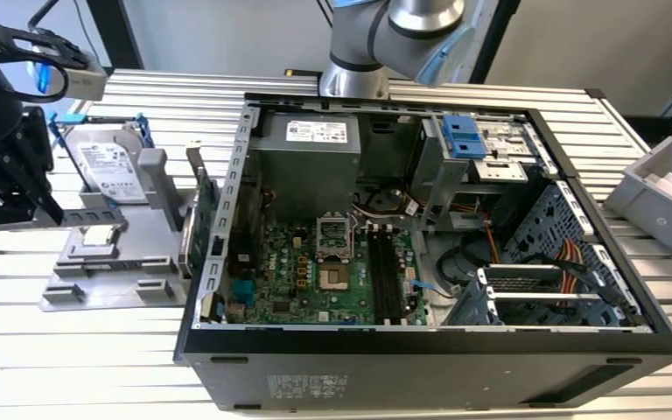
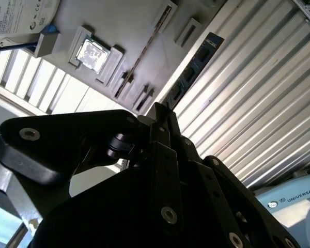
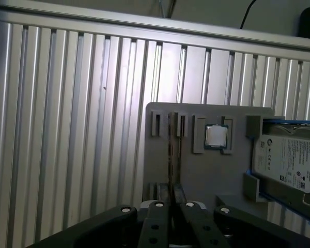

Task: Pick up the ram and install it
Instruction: 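Pick up the ram and move it above insertion slot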

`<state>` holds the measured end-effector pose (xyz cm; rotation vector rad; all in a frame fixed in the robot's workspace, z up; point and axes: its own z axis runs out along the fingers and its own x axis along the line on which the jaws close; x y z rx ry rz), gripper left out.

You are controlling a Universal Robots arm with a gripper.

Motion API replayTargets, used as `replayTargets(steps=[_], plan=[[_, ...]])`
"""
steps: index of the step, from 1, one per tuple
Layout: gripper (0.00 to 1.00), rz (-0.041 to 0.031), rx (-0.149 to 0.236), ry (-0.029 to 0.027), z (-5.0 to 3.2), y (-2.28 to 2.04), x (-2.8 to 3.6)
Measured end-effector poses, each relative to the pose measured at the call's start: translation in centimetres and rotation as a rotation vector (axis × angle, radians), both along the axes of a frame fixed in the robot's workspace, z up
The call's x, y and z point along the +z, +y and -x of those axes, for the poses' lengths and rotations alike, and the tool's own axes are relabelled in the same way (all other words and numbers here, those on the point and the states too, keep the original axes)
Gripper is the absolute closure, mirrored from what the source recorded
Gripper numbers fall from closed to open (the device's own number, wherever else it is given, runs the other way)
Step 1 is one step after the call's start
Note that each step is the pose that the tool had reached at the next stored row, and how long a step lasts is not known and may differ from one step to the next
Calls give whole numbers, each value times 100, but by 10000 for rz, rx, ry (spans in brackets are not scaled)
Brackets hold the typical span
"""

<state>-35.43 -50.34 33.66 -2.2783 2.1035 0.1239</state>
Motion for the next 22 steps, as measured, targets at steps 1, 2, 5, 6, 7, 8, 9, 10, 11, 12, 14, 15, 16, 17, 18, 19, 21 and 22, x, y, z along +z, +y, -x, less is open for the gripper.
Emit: replayTargets(steps=[1, 2, 5, 6, 7, 8, 9, 10, 11, 12, 14, 15, 16, 17, 18, 19, 21, 22], plan=[[100, 1, 0, 1, 0, 0, 8], [100, 1, 0, 0, 0, 0, 15], [100, 2, 0, 1, 0, 0, 41], [100, 2, 0, 1, 0, 0, 50], [100, 0, 0, 0, 0, 0, 60], [100, 0, 0, 0, 0, 0, 71], [100, 1, 0, 1, 0, 0, 81], [100, 1, 0, 1, 0, 0, 92], [100, 2, 0, 1, 0, 0, 103], [100, 1, 0, 1, 0, 0, 113], [100, 0, -22, -2, 0, 0, 126], [100, 1, -47, 0, 0, 0, 134], [100, 1, -81, 1, 0, 0, 142], [100, 0, -125, -1, 0, -1, 148], [100, 0, -185, 1, 0, 0, 156], [100, -1, -249, 0, 0, -1, 162], [100, -2, -385, 0, -1, -1, 176], [100, -3, -454, 1, -1, -1, 183]])
